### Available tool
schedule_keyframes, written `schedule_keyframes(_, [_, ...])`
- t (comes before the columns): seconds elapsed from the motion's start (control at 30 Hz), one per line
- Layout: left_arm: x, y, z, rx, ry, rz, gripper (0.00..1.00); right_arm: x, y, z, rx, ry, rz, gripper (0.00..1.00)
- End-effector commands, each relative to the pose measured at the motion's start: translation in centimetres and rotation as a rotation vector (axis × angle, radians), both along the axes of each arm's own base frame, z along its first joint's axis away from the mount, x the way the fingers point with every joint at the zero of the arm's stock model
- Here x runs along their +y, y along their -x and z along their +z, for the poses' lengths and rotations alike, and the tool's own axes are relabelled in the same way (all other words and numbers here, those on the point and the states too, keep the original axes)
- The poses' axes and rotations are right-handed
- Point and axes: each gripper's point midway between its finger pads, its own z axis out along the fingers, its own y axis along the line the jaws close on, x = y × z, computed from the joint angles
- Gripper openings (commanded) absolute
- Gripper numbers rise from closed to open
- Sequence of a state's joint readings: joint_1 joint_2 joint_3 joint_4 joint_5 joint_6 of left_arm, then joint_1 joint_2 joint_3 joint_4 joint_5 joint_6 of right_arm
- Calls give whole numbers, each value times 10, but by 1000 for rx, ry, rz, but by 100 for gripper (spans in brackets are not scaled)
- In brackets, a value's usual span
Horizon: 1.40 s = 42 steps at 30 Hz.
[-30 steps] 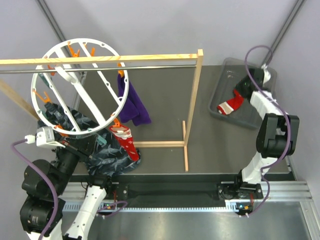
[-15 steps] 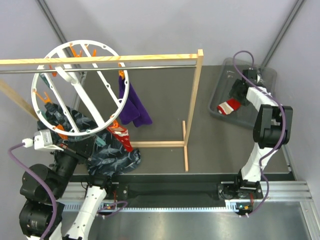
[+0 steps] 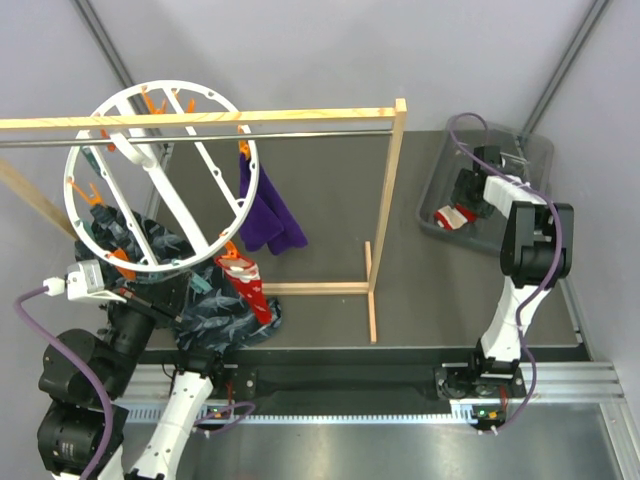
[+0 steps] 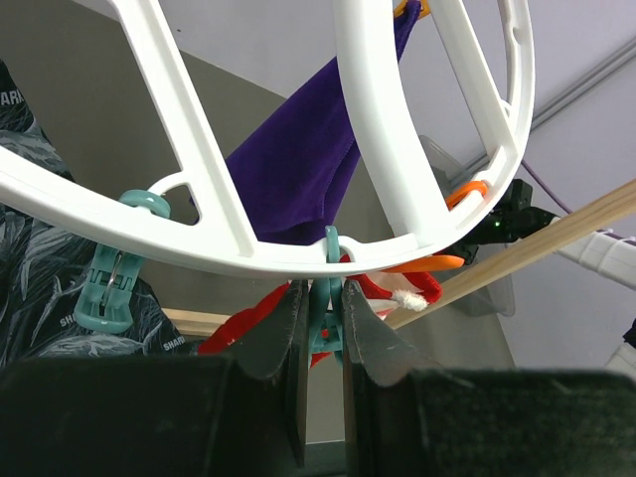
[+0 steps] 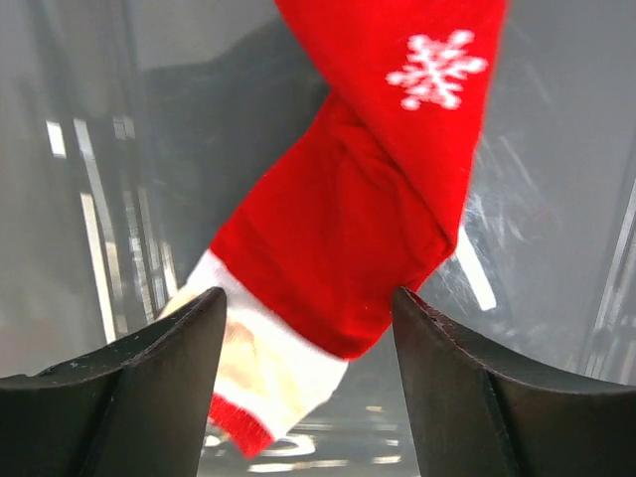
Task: Clip the socks to the hanger
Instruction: Pick up the sock from the bin.
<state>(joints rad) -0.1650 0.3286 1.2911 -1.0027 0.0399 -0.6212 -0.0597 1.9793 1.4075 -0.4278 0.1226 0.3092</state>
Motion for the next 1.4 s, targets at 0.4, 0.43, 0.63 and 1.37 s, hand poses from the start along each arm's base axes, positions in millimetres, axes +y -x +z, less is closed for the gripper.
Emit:
schedule_keyframes(0.4, [-4, 8, -16, 59, -15, -33, 0, 3, 5, -31, 46, -13, -17, 31])
schedule_keyframes(0.43, [-4, 7, -16, 60, -15, -35, 0, 4, 4, -28, 36, -20, -20, 23])
schedule_keyframes(0.63, [-5, 8, -17, 62, -16, -36, 0, 6, 0, 29, -142, -47, -36, 6])
schedule_keyframes(1.37, [-8, 2, -29, 60, 25, -40, 0, 48, 172, 190, -627, -37, 73, 0])
